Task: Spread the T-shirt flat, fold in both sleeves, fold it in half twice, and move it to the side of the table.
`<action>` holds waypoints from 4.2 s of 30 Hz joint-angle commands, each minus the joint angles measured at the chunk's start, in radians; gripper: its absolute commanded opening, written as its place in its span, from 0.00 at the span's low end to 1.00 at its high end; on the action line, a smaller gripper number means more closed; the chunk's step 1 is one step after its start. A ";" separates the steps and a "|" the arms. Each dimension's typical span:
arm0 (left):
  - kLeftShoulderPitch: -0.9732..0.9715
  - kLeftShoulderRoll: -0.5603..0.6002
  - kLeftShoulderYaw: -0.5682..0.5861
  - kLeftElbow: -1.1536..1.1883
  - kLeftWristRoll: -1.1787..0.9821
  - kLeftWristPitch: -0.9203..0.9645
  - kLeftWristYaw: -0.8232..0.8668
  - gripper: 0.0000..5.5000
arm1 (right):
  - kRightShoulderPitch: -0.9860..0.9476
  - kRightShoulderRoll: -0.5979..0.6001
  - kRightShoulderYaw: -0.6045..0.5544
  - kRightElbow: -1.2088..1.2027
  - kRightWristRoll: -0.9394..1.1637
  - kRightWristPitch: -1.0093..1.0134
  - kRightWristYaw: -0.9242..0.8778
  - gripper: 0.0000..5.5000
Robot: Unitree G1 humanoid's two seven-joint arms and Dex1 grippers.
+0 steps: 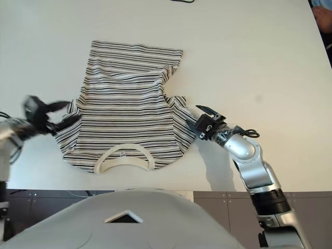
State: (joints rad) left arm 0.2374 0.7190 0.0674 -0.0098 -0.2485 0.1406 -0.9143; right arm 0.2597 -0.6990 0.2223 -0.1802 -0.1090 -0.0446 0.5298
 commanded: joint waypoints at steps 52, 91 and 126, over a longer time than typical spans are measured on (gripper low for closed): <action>-0.162 -0.147 0.033 -0.015 0.086 -0.037 0.364 0.55 | -0.468 0.239 0.033 0.681 -0.054 -0.006 -0.127 0.52; 0.043 0.257 -0.179 0.159 0.842 -0.862 0.454 0.63 | -0.347 0.432 -0.320 0.148 0.114 0.067 -0.436 0.52; 0.179 0.208 -0.276 0.146 1.035 -0.781 0.898 0.02 | -0.346 0.424 -0.343 0.169 0.103 0.074 -0.425 0.52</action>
State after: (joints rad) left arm 0.3599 0.9520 -0.1167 0.1052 0.7188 -0.6323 0.0190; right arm -0.0670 -0.2661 -0.1095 -0.0128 -0.0049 0.0238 0.1028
